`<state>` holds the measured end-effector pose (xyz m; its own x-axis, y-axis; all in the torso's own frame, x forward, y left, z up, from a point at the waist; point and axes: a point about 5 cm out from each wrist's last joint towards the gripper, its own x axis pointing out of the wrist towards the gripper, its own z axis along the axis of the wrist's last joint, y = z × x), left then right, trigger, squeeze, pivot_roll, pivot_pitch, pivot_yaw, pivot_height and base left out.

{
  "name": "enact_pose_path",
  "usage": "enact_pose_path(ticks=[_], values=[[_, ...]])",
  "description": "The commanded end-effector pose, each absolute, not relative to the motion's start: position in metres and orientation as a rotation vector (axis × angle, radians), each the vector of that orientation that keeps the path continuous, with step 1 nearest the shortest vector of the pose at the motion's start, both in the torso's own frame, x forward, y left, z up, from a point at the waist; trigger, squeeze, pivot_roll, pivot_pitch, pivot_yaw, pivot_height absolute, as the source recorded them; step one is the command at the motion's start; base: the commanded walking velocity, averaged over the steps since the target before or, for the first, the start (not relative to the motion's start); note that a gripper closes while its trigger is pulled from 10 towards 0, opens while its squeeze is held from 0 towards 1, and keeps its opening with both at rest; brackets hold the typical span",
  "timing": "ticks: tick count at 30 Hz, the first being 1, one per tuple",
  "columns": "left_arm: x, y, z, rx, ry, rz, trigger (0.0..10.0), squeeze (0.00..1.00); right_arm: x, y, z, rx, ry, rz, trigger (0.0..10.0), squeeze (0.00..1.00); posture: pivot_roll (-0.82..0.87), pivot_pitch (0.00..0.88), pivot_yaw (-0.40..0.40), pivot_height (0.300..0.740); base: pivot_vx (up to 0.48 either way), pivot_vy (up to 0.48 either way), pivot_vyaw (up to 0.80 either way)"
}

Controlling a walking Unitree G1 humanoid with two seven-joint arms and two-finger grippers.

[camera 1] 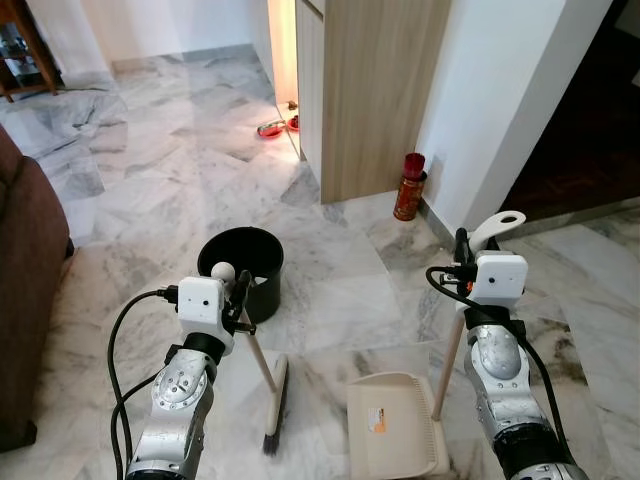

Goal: Sweep floor

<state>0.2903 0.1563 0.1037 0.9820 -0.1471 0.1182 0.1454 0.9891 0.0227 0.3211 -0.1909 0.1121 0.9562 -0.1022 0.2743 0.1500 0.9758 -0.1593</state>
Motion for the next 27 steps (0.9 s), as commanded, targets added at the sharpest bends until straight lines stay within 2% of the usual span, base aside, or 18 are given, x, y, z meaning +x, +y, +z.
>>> enact_pose_path(ticks=[1, 7, 11, 27], values=[[0.295, 0.157, 0.113, 0.031, -0.175, -0.135, 10.0, 0.00, 0.323, -0.188, 0.125, -0.171, -0.324, -0.124, 10.0, 0.00, 0.05, 0.028, 0.028, 0.740, 0.000, 0.000, -0.80], [0.299, 0.158, 0.112, 0.077, -0.174, -0.117, 10.0, 0.00, 0.322, -0.188, 0.124, -0.167, -0.323, -0.122, 10.0, 0.00, 0.05, 0.015, 0.028, 0.740, 0.000, 0.000, -0.80], [0.300, 0.157, 0.112, 0.060, -0.174, -0.115, 10.0, 0.00, 0.322, -0.188, 0.125, -0.168, -0.323, -0.121, 10.0, 0.00, 0.05, 0.007, 0.027, 0.740, 0.000, -0.395, -0.80], [0.317, 0.162, 0.120, 0.073, -0.195, -0.113, 10.0, 0.00, 0.328, -0.190, 0.129, -0.148, -0.327, -0.149, 10.0, 0.00, 0.04, 0.000, 0.061, 0.740, 0.000, 0.000, -0.80]])
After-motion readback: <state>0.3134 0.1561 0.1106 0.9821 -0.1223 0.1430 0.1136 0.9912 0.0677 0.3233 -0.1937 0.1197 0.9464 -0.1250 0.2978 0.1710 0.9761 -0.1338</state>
